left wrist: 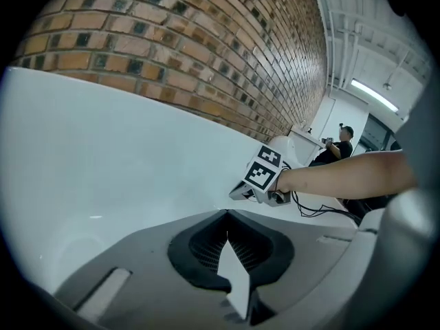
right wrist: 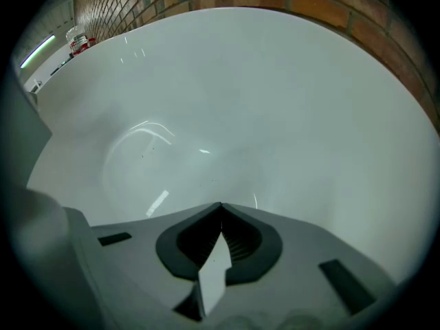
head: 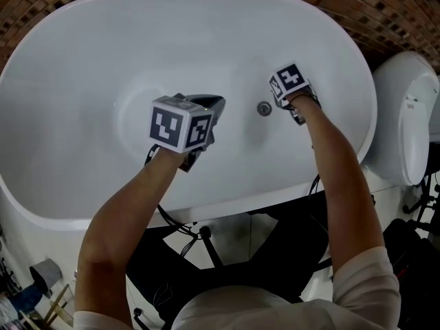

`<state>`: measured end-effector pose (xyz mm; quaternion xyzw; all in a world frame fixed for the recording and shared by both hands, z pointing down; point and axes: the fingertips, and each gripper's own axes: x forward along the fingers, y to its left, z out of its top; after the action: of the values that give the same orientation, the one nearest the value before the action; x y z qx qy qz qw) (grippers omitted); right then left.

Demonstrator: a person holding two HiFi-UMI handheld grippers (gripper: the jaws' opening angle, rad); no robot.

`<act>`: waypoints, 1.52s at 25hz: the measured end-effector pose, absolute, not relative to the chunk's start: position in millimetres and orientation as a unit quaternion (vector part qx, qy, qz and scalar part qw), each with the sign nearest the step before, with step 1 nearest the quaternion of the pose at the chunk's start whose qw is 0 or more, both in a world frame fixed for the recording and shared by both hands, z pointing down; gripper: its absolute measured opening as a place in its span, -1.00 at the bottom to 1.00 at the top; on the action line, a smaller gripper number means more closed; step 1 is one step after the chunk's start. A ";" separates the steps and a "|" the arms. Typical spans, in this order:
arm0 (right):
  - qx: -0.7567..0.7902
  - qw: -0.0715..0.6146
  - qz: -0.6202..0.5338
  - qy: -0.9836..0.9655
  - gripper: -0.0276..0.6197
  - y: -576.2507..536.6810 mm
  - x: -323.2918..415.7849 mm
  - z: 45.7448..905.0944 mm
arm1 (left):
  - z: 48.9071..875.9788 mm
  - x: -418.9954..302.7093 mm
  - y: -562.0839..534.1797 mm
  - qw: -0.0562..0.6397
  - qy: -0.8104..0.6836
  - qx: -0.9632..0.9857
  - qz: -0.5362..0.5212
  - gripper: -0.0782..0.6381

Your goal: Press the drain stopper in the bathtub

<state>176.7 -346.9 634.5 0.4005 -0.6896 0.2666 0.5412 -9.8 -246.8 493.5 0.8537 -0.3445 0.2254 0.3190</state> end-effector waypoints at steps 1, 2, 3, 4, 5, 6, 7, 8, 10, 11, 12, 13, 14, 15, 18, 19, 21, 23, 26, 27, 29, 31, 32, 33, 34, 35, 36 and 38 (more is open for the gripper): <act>0.404 0.541 0.262 -0.689 -0.86 -346.7 179.1 628.1 | 488.1 -9.4 -245.2 0.316 -0.346 0.855 0.223 -0.76; 0.407 0.540 0.259 -0.690 -0.86 -345.4 180.8 621.9 | 483.0 -9.2 -242.9 0.313 -0.348 0.856 0.221 -0.76; 0.410 0.538 0.256 -0.690 -0.86 -343.2 181.5 616.0 | 478.3 -9.3 -240.0 0.310 -0.350 0.857 0.219 -0.76; 0.412 0.536 0.255 -0.692 -0.86 -341.0 181.4 610.0 | 473.9 -10.0 -237.2 0.307 -0.352 0.857 0.218 -0.76; 0.415 0.532 0.253 -0.693 -0.86 -339.1 180.7 603.7 | 469.5 -11.0 -234.7 0.303 -0.354 0.858 0.216 -0.76; 0.418 0.529 0.251 -0.695 -0.86 -337.8 179.5 596.9 | 465.4 -12.2 -232.6 0.300 -0.357 0.858 0.213 -0.76; 0.420 0.526 0.249 -0.697 -0.86 -336.6 178.1 590.0 | 461.6 -13.1 -230.4 0.298 -0.360 0.859 0.210 -0.76; 0.421 0.523 0.246 -0.699 -0.86 -335.2 177.1 583.1 | 458.2 -13.4 -227.5 0.296 -0.362 0.859 0.207 -0.76; 0.425 0.519 0.239 -0.702 -0.86 -331.6 176.7 569.6 | 452.0 -12.8 -220.3 0.294 -0.365 0.860 0.202 -0.76; 0.428 0.516 0.236 -0.703 -0.86 -330.0 176.7 562.7 | 448.7 -12.7 -216.9 0.293 -0.366 0.861 0.200 -0.76; 0.431 0.513 0.234 -0.704 -0.86 -328.8 176.2 555.7 | 445.1 -13.1 -214.1 0.290 -0.367 0.861 0.198 -0.76; 0.434 0.510 0.231 -0.706 -0.86 -327.7 175.2 548.8 | 441.4 -13.8 -211.6 0.288 -0.369 0.862 0.197 -0.76; 0.436 0.508 0.227 -0.708 -0.86 -326.4 173.7 542.4 | 437.7 -14.6 -209.1 0.285 -0.370 0.863 0.195 -0.76; 0.436 0.506 0.224 -0.709 -0.86 -324.7 172.0 536.9 | 433.9 -15.1 -206.3 0.283 -0.370 0.863 0.193 -0.76; 0.437 0.506 0.215 -0.712 -0.86 -318.9 168.8 522.7 | 421.2 -15.1 -198.0 0.277 -0.372 0.866 0.186 -0.76; 0.438 0.505 0.212 -0.713 -0.86 -317.5 168.6 517.7 | 416.6 -14.7 -195.5 0.274 -0.373 0.867 0.183 -0.76; 0.441 0.502 0.208 -0.715 -0.86 -315.2 168.2 508.2 | 408.4 -14.6 -190.6 0.270 -0.375 0.868 0.181 -0.76; 0.442 0.499 0.203 -0.718 -0.86 -313.0 165.3 500.1 | 402.0 -17.2 -186.7 0.265 -0.378 0.869 0.180 -0.76; 0.443 0.497 0.195 -0.721 -0.86 -310.3 159.9 489.1 | 393.3 -21.9 -182.8 0.260 -0.385 0.868 0.175 -0.76; 0.443 0.496 0.193 -0.722 -0.86 -309.4 158.3 485.4 | 390.1 -22.7 -181.5 0.258 -0.387 0.868 0.173 -0.76; 0.443 0.493 0.190 -0.724 -0.86 -306.0 155.5 478.6 | 384.2 -23.8 -177.9 0.253 -0.388 0.869 0.172 -0.76; 0.443 0.489 0.185 -0.728 -0.86 -302.2 153.6 470.8 | 378.3 -24.7 -174.1 0.249 -0.390 0.870 0.171 -0.76; 0.444 0.487 0.182 -0.730 -0.86 -300.3 153.1 466.0 | 374.9 -24.9 -172.3 0.247 -0.391 0.870 0.169 -0.76; 0.445 0.484 0.179 -0.732 -0.86 -298.3 152.7 460.5 | 371.1 -24.7 -170.3 0.245 -0.393 0.871 0.167 -0.76; 0.447 0.479 0.176 -0.735 -0.86 -295.9 152.0 454.4 | 367.0 -24.2 -167.9 0.242 -0.394 0.871 0.165 -0.76; 0.448 0.475 0.173 -0.738 -0.86 -293.1 150.9 448.2 | 362.8 -23.5 -164.9 0.239 -0.395 0.872 0.164 -0.76; 0.448 0.471 0.170 -0.741 -0.86 -289.9 149.7 442.1 | 358.6 -22.7 -161.3 0.235 -0.395 0.873 0.162 -0.76; 0.450 0.466 0.160 -0.745 -0.86 -283.1 147.4 429.9 | 350.5 -21.2 -153.1 0.228 -0.395 0.875 0.160 -0.76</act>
<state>147.4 -283.1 429.9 0.4503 -0.7445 0.1598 0.4663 -21.2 -153.1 350.5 0.8755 -0.3950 0.1602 0.2277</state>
